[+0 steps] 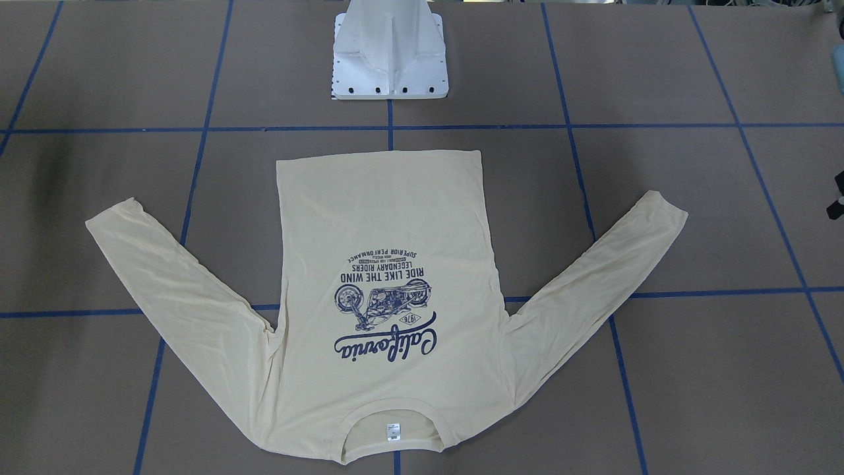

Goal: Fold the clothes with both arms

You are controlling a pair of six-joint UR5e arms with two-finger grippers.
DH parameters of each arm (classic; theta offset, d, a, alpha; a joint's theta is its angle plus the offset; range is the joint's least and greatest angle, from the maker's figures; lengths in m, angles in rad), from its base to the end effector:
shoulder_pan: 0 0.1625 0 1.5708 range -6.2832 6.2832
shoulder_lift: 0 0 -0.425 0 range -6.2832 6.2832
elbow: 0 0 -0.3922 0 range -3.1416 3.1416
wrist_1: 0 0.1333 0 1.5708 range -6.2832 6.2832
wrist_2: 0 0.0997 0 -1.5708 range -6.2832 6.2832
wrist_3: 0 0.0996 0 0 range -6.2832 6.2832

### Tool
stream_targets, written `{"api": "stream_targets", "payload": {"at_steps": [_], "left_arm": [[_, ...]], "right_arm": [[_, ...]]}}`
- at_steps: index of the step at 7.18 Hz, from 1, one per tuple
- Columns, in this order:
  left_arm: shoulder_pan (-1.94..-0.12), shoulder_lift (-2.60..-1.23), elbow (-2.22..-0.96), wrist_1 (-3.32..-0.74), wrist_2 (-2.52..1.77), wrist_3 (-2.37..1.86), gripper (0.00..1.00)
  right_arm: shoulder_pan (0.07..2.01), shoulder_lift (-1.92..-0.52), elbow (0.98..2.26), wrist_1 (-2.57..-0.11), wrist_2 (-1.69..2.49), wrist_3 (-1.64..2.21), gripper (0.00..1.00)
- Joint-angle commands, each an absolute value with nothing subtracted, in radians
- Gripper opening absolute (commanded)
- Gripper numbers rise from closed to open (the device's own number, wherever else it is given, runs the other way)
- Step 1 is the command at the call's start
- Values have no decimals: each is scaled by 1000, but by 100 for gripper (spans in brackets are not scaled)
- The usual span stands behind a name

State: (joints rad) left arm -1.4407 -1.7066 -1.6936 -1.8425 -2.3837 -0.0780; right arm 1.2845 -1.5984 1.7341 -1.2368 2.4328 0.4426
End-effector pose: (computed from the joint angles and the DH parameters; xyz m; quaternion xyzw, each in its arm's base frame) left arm 0.0119 -0.5605 0.4919 0.1998 0.4045 0.1267 0.8834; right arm -0.0845 -0.4912 0.5470 0.0527 -0.4550 -0.0279 0.8885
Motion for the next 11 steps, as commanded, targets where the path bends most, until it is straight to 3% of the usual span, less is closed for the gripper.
{"api": "stream_targets", "payload": {"at_steps": [1,3,11], "left_arm": [[-1440,-1692,-1697,-1856,-2407,-80,100],[-1440,-1690,-1694,-1861,-2408,-80,100],[-1440,-1692,-1700,-1861,-2416,-80,100]], "right_arm": [[1098,-1636,1724,-934,2273,782,99],[991,-1643,1710,-828,2211,899,100],[879,-1660,1629,-842,2160,897,98]]}}
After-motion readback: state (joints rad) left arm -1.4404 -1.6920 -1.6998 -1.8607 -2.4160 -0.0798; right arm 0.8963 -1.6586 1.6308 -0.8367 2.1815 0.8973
